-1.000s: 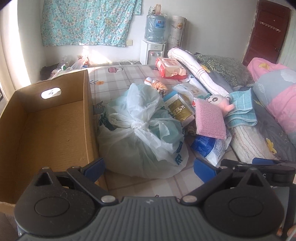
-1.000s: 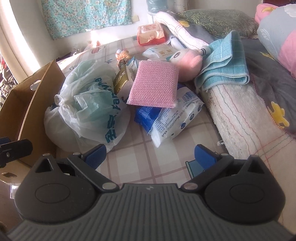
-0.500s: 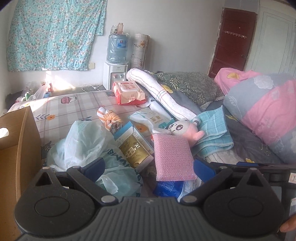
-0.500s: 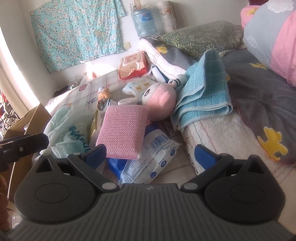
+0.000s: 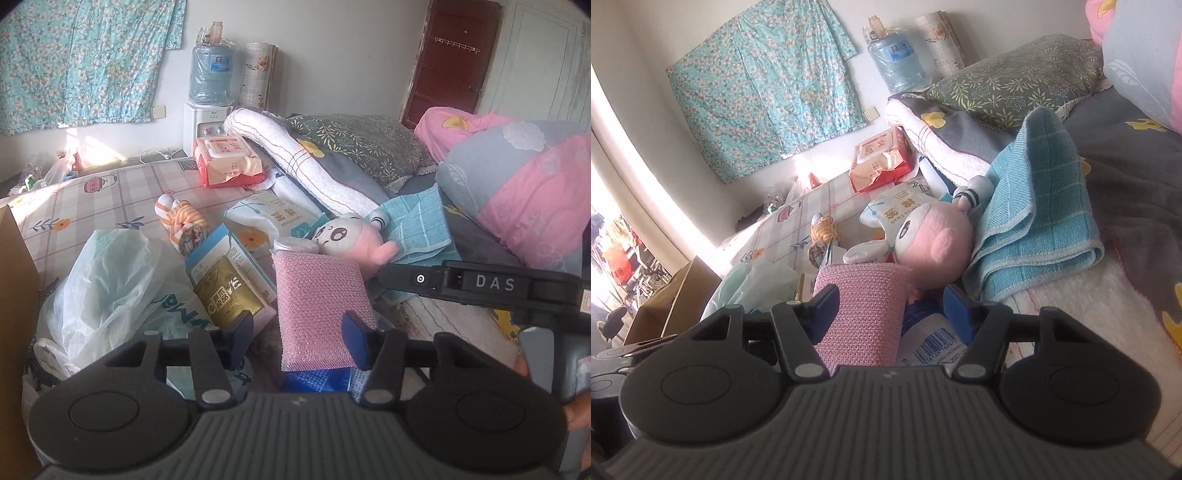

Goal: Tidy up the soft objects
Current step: 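Close the right gripper on the pink sponge and lift it, then carry the pink sponge with the right gripper over the cardboard box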

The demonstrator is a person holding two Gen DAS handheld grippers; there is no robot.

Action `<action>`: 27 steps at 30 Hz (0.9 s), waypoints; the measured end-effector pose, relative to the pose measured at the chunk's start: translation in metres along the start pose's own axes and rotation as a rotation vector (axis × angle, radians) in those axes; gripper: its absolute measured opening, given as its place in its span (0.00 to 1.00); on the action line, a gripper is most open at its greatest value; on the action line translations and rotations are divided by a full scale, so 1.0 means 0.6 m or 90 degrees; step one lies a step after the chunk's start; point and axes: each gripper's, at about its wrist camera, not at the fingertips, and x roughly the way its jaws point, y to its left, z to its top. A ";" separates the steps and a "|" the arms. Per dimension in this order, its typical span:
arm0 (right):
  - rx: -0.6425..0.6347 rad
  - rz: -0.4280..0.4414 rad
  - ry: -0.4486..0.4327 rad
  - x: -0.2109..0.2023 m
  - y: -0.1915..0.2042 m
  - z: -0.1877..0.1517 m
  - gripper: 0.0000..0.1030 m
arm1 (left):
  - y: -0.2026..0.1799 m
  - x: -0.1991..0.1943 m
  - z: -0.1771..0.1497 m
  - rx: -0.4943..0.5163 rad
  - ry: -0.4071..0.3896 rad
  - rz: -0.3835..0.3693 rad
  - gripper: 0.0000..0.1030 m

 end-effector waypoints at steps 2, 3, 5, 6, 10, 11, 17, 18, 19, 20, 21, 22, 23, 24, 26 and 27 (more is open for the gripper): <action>0.018 0.014 0.012 0.014 -0.009 -0.001 0.52 | -0.003 0.010 0.001 0.004 0.009 -0.003 0.50; 0.026 0.022 0.020 0.019 -0.013 -0.003 0.51 | -0.005 0.014 0.003 0.007 0.014 -0.005 0.50; 0.044 0.040 0.034 0.032 -0.023 -0.005 0.50 | -0.008 0.026 0.005 0.012 0.025 -0.010 0.50; 0.051 0.049 0.043 0.040 -0.028 -0.006 0.50 | -0.009 0.029 0.007 0.013 0.028 -0.011 0.50; 0.082 0.082 0.071 0.068 -0.043 -0.008 0.50 | -0.012 0.051 0.016 0.012 0.047 -0.015 0.54; 0.089 0.088 0.076 0.074 -0.046 -0.009 0.50 | -0.011 0.057 0.017 0.010 0.053 -0.014 0.54; 0.100 0.102 0.080 0.102 -0.054 -0.005 0.50 | -0.011 0.086 0.020 -0.002 0.089 -0.019 0.54; 0.103 0.103 0.081 0.105 -0.056 -0.005 0.50 | -0.011 0.088 0.020 -0.003 0.090 -0.019 0.54; 0.105 0.104 0.082 0.108 -0.056 -0.005 0.50 | -0.012 0.091 0.020 -0.004 0.092 -0.021 0.54; 0.106 0.106 0.082 0.111 -0.057 -0.005 0.50 | -0.013 0.094 0.021 -0.004 0.093 -0.023 0.54; 0.106 0.108 0.082 0.112 -0.057 -0.005 0.50 | -0.015 0.095 0.022 -0.003 0.093 -0.025 0.54; 0.107 0.110 0.081 0.114 -0.056 -0.005 0.50 | -0.017 0.096 0.022 -0.001 0.093 -0.026 0.54; 0.105 0.113 0.083 0.113 -0.055 -0.006 0.50 | -0.019 0.097 0.023 0.001 0.093 -0.028 0.53; 0.100 0.116 0.084 0.109 -0.054 -0.007 0.50 | -0.022 0.097 0.023 0.001 0.092 -0.031 0.52; 0.091 0.116 0.085 0.110 -0.046 -0.008 0.50 | -0.029 0.097 0.022 0.006 0.091 -0.033 0.52; 0.084 0.112 0.084 0.105 -0.044 -0.008 0.50 | -0.034 0.095 0.022 0.013 0.088 -0.027 0.52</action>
